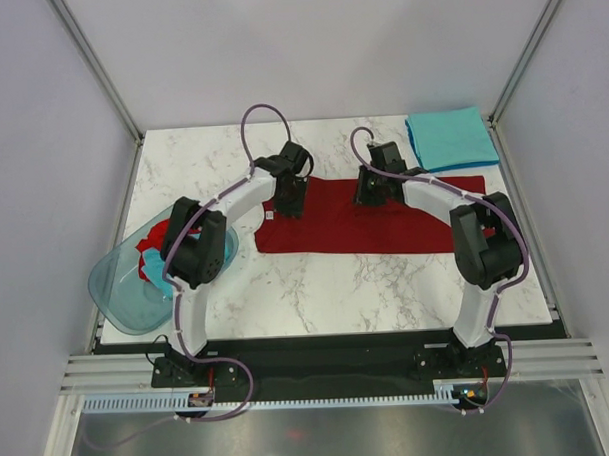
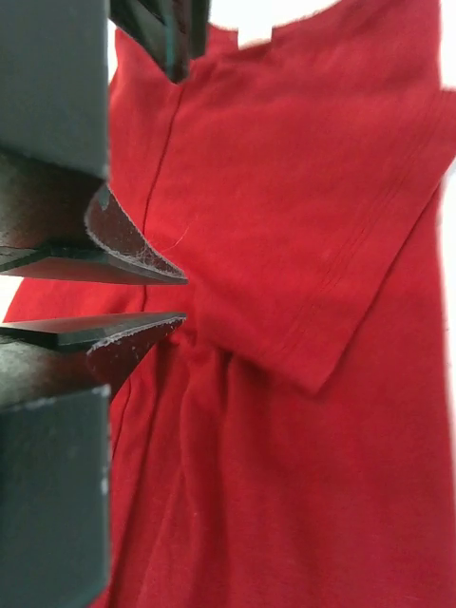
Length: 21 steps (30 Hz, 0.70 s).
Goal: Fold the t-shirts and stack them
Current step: Fold the tshirt
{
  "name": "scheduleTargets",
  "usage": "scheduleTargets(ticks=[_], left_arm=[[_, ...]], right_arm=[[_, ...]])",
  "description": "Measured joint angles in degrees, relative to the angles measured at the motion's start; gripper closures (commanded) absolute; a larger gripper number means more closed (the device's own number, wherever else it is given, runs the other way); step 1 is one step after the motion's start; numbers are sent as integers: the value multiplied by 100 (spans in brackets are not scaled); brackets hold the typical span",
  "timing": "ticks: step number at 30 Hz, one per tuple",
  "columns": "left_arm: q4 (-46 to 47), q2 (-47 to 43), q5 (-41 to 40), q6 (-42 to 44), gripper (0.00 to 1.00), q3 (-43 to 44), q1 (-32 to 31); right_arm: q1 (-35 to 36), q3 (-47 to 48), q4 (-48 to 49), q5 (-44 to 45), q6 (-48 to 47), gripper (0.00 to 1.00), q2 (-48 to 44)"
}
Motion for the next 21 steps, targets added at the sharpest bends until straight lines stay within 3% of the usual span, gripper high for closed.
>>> scheduleTargets(ticks=[13, 21], left_arm=[[-129, 960, 28, -20, 65, 734, 516], [-181, 1692, 0, -13, 64, 1928, 791]], right_arm=[[-11, -407, 35, 568, 55, 75, 44], [-11, -697, -127, 957, 229, 73, -1425]])
